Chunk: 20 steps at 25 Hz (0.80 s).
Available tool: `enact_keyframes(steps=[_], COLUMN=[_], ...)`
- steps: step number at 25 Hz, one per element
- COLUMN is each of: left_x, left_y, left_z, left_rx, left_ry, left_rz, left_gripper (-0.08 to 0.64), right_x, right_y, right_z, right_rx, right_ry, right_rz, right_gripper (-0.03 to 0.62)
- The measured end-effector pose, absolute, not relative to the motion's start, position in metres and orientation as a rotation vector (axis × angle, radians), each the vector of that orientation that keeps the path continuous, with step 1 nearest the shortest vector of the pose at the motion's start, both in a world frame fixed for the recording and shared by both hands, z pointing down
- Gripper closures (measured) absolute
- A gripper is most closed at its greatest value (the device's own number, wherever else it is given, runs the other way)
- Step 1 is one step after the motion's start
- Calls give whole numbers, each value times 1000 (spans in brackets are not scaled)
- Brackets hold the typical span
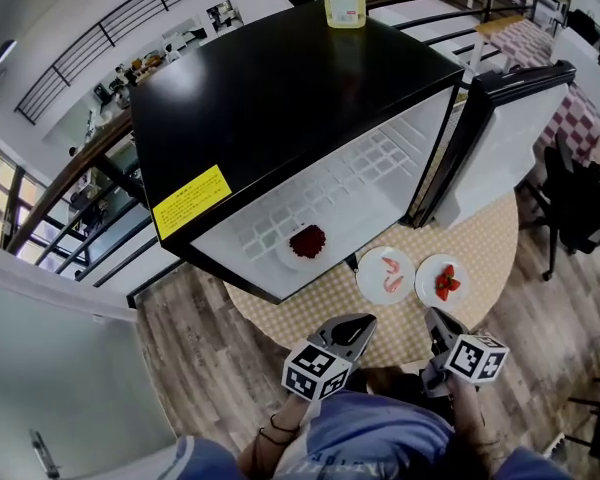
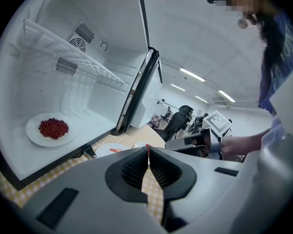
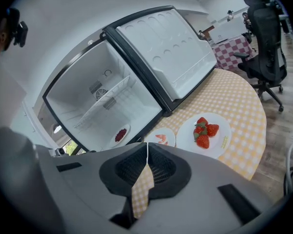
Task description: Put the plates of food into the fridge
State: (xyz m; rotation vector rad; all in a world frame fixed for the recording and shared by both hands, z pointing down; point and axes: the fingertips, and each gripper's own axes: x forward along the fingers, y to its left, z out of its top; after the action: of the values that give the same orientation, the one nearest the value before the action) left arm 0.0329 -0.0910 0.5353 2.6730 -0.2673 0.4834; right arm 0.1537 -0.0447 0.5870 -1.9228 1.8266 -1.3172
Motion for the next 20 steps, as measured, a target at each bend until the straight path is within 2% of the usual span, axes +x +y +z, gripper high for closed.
enact_keyframes(steps=[7, 14, 20], left_x=[56, 97, 112], left_y=[-86, -85, -86], left_z=[546, 550, 556], left_rx=[2679, 2637, 2562], left_ry=[-208, -330, -525], left_rz=[517, 494, 479], left_gripper=[540, 540, 540], right_x=[203, 263, 265], right_y=[-31, -17, -19], right_z=[579, 602, 640], right_rx=[-2019, -1987, -1789], right_ry=[1610, 1521, 1585], right_rz=[-1369, -1517, -1735], right_gripper=[577, 575, 567])
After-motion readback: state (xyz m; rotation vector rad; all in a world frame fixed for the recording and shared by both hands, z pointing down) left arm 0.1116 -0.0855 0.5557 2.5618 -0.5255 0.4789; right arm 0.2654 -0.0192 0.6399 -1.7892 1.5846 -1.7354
